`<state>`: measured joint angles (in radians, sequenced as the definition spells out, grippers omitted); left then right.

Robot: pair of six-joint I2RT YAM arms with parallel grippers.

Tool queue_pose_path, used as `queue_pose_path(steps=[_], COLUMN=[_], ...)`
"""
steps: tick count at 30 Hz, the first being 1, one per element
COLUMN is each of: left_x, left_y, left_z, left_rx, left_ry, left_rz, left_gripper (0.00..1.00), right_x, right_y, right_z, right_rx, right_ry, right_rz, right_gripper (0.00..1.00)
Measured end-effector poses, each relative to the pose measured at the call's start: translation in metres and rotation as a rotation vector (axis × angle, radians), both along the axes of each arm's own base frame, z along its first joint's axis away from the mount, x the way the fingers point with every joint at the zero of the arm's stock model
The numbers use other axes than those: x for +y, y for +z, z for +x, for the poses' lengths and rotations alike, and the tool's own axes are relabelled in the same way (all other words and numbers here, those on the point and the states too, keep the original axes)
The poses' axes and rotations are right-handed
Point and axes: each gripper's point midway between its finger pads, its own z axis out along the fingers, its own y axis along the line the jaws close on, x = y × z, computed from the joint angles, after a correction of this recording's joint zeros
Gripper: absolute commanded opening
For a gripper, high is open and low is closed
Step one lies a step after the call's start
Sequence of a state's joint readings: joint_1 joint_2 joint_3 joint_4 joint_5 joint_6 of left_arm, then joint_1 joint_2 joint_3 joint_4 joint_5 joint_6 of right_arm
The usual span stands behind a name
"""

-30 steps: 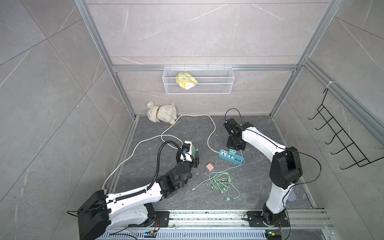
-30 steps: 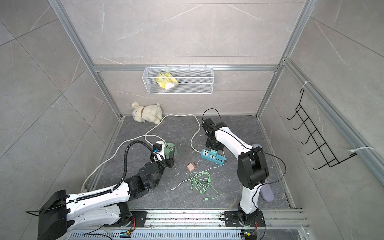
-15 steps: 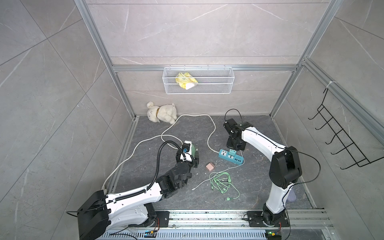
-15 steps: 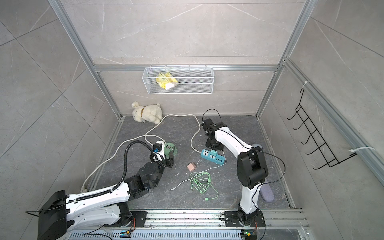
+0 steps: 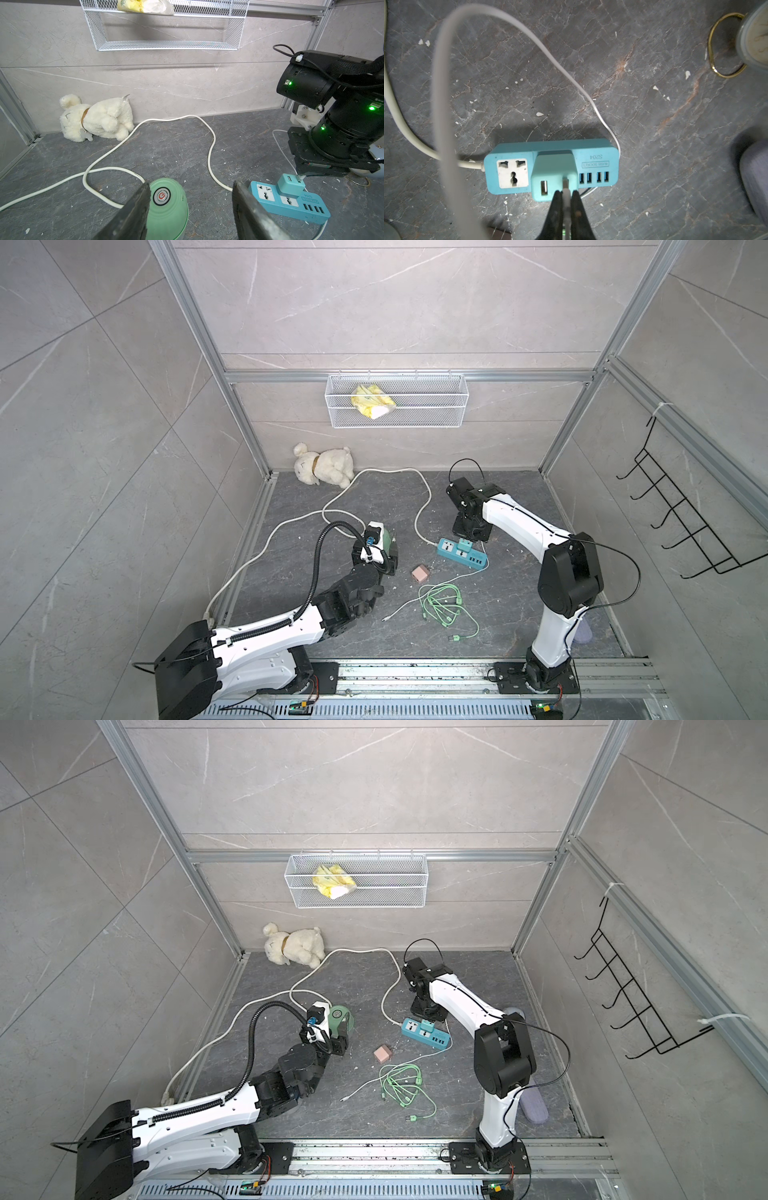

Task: Charge the cordless meat grinders
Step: Insert the charging cable into the plug.

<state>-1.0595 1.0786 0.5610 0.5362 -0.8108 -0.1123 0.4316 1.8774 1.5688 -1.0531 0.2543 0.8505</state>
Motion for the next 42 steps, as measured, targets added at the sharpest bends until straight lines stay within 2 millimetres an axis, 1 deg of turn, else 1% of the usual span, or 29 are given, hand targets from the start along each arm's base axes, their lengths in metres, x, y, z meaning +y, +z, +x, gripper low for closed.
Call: queue_pose_path(steps=[7,13,35,40,42], left_x=[0.001,0.003,0.004,0.004,0.004], left_y=[-0.003,0.002,0.001,0.001,0.001], left_z=[0.0,-0.002,-0.002,-0.002,-0.002], left_rx=[0.007,0.001,0.006,0.006,0.006], left_ry=[0.0,0.0,0.0,0.0,0.0], left_rz=[0.013,0.003,0.01,0.011,0.011], left_gripper=[0.63,0.63,0.63,0.63,0.63], right_x=[-0.001,-0.001,0.0,0.001,0.001], right_y=[-0.001,-0.001,-0.003,-0.011,-0.011], right_z=[-0.001,-0.001,-0.003,0.0,0.0], right_rx=[-0.001,-0.003,0.031,0.06,0.069], right_ry=[-0.062,-0.102,-0.102,-0.09,-0.081], right_rz=[0.022,0.032,0.039,0.022,0.016], right_gripper=[0.0,0.0,0.0,0.0,0.0])
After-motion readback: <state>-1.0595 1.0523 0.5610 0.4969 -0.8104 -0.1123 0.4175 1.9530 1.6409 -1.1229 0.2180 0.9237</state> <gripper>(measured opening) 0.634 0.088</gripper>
